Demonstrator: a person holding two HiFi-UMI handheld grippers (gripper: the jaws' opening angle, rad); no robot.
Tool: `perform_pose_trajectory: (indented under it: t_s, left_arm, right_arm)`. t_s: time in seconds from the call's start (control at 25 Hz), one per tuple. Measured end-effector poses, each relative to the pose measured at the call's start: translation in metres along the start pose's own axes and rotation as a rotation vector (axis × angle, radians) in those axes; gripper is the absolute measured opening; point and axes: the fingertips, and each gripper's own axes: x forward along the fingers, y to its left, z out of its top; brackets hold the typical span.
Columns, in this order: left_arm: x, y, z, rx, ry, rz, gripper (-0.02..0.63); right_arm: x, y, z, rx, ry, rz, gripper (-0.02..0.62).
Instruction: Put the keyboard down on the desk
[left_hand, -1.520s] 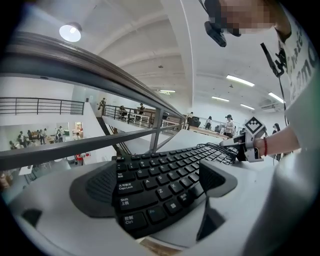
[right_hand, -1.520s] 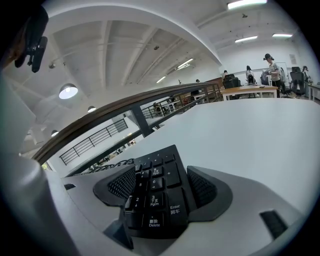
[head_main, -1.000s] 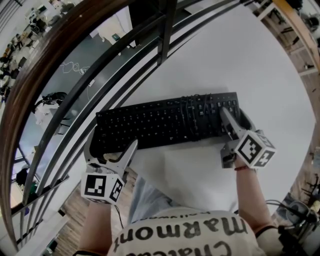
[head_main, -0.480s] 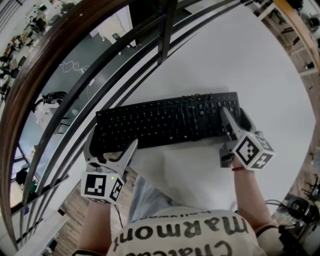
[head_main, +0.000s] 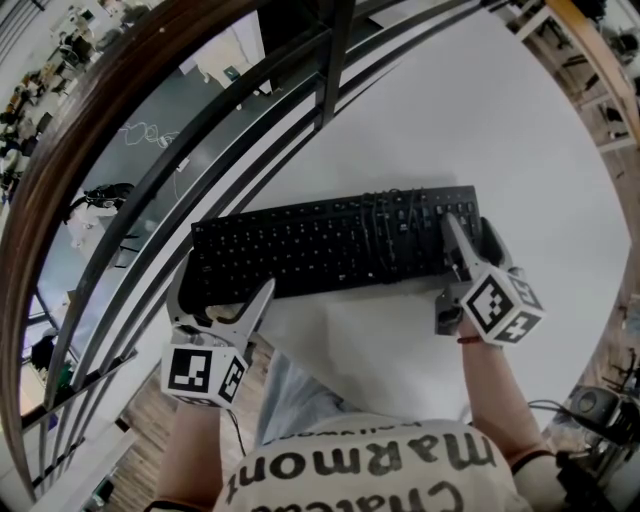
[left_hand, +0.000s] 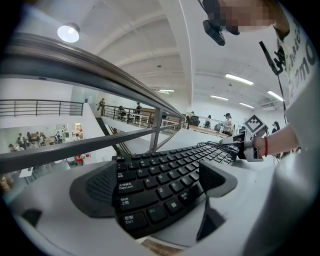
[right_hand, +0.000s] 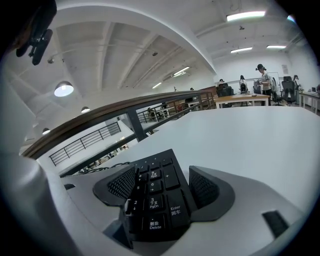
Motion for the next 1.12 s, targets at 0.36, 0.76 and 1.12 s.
perform_pose_trajectory:
  t_s: [0.36, 0.76, 1.12]
  left_arm:
    - [0.001, 0.000, 0.001, 0.002, -0.001, -0.002, 0.502]
    - [-0.001, -0.001, 0.001, 0.001, -0.005, -0.008, 0.502]
    - [-0.002, -0.002, 0.003, 0.002, -0.010, -0.008, 0.502]
  right_arm:
    - [-0.002, 0.000, 0.003, -0.019, -0.019, -0.025, 0.339]
    - [-0.004, 0.001, 0.008, -0.055, -0.067, -0.045, 0.340]
    - [-0.003, -0.003, 0.007, -0.054, -0.076, -0.053, 0.339]
